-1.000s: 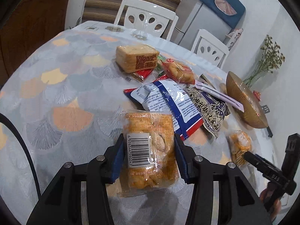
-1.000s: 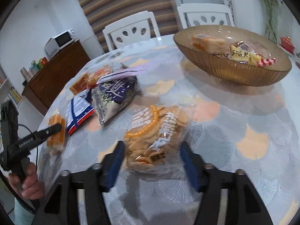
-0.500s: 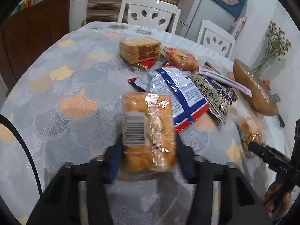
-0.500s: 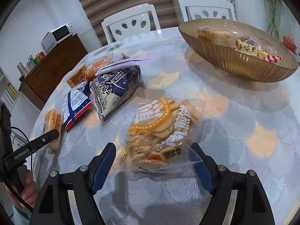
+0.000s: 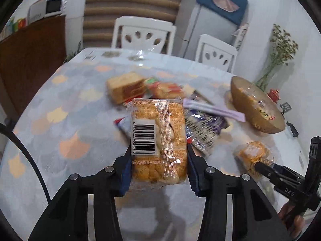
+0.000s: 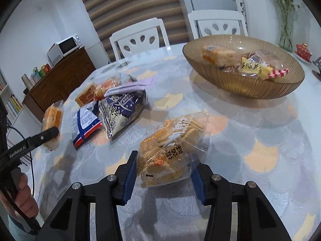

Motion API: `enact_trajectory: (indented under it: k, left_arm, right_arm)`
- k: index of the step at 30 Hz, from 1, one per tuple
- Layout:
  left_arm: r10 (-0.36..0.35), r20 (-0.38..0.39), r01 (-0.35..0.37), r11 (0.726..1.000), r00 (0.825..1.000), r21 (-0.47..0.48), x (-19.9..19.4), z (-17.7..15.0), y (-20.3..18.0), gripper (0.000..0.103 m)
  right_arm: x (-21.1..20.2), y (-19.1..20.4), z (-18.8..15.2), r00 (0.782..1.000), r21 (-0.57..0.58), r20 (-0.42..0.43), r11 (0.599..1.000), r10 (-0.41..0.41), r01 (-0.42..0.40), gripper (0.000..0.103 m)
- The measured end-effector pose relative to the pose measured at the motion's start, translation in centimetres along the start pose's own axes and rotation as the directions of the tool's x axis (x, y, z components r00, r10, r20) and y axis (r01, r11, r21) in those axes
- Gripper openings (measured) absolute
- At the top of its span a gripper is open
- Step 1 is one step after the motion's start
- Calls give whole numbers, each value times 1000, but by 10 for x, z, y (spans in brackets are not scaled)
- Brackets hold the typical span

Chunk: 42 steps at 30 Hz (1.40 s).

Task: Organize snacks
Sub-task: 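Carry the cracker pack and biscuit bag with both tools over the brown bowl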

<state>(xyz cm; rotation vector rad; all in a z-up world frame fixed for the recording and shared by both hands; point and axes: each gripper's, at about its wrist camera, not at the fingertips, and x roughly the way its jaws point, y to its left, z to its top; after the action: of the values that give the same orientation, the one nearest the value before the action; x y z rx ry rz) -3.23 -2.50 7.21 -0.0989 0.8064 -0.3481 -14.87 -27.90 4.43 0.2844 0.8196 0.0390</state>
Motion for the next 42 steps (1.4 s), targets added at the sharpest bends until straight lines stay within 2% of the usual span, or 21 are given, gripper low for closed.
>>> enact_trajectory:
  k: [3, 8, 10, 12, 16, 17, 19, 21, 24, 28, 32, 37, 42]
  left_arm:
    - [-28, 10, 28, 999, 1000, 31, 1, 9, -16, 44]
    - [-57, 23, 55, 995, 998, 86, -1, 16, -37, 44]
    - [-63, 24, 60, 994, 998, 96, 0, 19, -42, 44]
    - [-70, 26, 67, 992, 997, 103, -1, 21, -46, 44]
    - [-82, 26, 79, 990, 996, 115, 0, 26, -53, 44]
    - [-82, 29, 78, 989, 996, 124, 1, 29, -57, 44]
    - [-88, 30, 83, 987, 996, 140, 3, 32, -63, 44]
    - [-97, 28, 91, 983, 995, 159, 6, 37, -71, 44]
    - [-121, 17, 116, 976, 993, 185, 14, 48, -87, 44]
    - [-172, 15, 165, 962, 985, 219, 20, 66, -110, 44]
    - [-218, 10, 207, 942, 976, 264, 27, 84, -138, 44]
    - [-286, -24, 281, 917, 958, 283, 45, 106, -178, 44]
    - [-340, -81, 349, 896, 937, 275, 71, 118, -208, 44]
  right_arm:
    - [-2, -6, -2, 1000, 10, -10, 1000, 0, 0, 47]
    - [3, -20, -16, 996, 27, -86, 999, 37, -35, 49]
    - [6, -24, -17, 994, 50, -102, 998, 31, -26, 67]
    - [8, -27, -15, 995, 67, -92, 997, 34, -28, 69]
    - [16, -23, -9, 995, 58, -98, 998, 3, 3, 69]
    - [18, -20, -8, 995, 43, -97, 999, -22, 26, 67]
    - [19, -15, -8, 995, 14, -90, 999, -45, 46, 54]
    - [16, -13, -8, 995, 1, -80, 999, -51, 51, 49]
    - [7, -17, -8, 997, 20, -69, 1000, -17, 18, 48]
    - [-23, -25, 3, 1000, 41, -6, 999, 2, -2, 48]
    - [-60, -38, 27, 995, 54, 92, 998, -34, 29, 48]
    - [-91, -66, 73, 968, 94, 212, 989, -135, 117, 48]
    - [-93, -92, 128, 934, 171, 266, 966, -237, 196, 48]
